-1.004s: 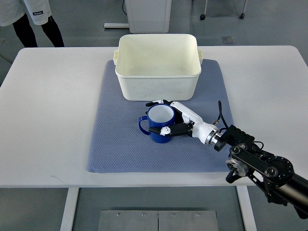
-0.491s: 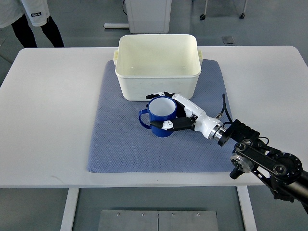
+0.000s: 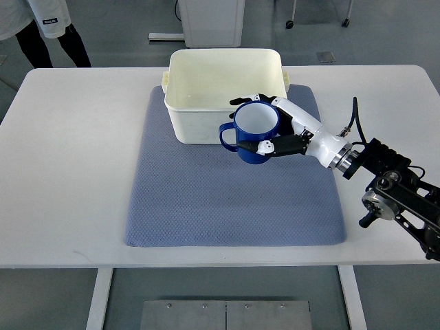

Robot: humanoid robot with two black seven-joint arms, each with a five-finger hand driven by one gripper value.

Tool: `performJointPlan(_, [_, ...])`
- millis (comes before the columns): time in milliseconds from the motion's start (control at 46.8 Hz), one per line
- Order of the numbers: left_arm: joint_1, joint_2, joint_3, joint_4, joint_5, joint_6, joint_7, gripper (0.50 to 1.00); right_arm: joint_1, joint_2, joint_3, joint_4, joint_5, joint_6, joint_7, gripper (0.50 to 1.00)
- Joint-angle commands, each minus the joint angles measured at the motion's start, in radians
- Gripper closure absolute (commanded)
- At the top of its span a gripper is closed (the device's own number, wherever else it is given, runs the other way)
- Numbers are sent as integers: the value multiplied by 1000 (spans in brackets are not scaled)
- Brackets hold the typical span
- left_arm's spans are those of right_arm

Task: Place cup in box with right hand
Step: 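Lift the mug with the right hand and carry it above the white box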

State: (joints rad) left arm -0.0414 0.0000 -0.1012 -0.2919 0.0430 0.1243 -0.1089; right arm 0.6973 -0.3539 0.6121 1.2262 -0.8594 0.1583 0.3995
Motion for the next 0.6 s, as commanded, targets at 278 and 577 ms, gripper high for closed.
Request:
performJointPlan(278, [0,0,0,0,0,0,0,500,120,4,69,-1,8,9,-105,1000])
performJointPlan(577, [0,0,0,0,0,0,0,500,220,104,64,-138,3,-3,-151,1000])
